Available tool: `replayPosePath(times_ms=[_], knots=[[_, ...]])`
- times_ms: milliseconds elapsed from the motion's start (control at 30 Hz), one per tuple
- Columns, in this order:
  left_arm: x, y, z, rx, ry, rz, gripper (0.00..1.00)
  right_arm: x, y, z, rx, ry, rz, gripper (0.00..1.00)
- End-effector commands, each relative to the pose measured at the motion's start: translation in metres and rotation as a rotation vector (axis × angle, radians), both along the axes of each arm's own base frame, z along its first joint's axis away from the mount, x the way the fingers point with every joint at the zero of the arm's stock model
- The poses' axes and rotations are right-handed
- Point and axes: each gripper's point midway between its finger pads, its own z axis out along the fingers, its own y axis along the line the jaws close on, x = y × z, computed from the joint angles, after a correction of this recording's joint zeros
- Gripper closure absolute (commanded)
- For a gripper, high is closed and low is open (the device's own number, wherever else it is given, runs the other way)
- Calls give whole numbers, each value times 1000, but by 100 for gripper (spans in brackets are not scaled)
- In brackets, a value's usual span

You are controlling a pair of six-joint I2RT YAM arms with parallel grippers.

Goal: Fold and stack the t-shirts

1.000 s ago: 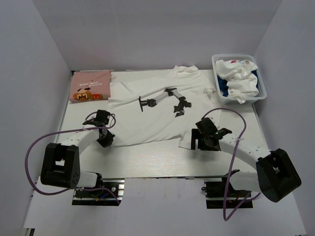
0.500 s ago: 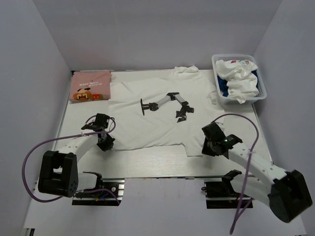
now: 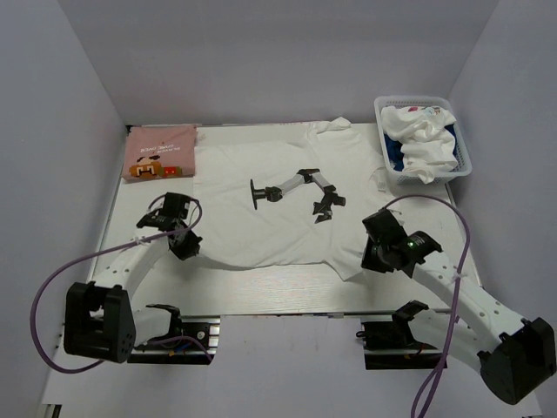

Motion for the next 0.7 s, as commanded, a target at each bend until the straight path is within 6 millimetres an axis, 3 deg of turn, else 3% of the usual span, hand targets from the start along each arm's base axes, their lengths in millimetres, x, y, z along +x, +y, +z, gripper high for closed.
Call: replayPosePath(times_ms=[0, 167, 433, 533, 567, 600, 667], knots=[[42, -2, 30, 10, -80, -21, 100, 42, 12, 33, 5, -135, 5, 100], [70, -10, 42, -11, -87, -29, 100, 79, 16, 47, -43, -175, 3, 100], [125, 4, 67, 51, -145, 21, 100, 156, 25, 63, -32, -200, 1, 100], [139, 7, 56, 49, -110, 35, 100, 182, 32, 59, -19, -183, 10, 100], [150, 14, 62, 68, -129, 55, 100, 195, 30, 67, -13, -203, 8, 100], [154, 20, 54, 83, -107, 70, 100, 200, 30, 65, -11, -195, 13, 100], [173, 22, 59, 76, -141, 90, 100, 223, 30, 63, -8, -188, 8, 100]])
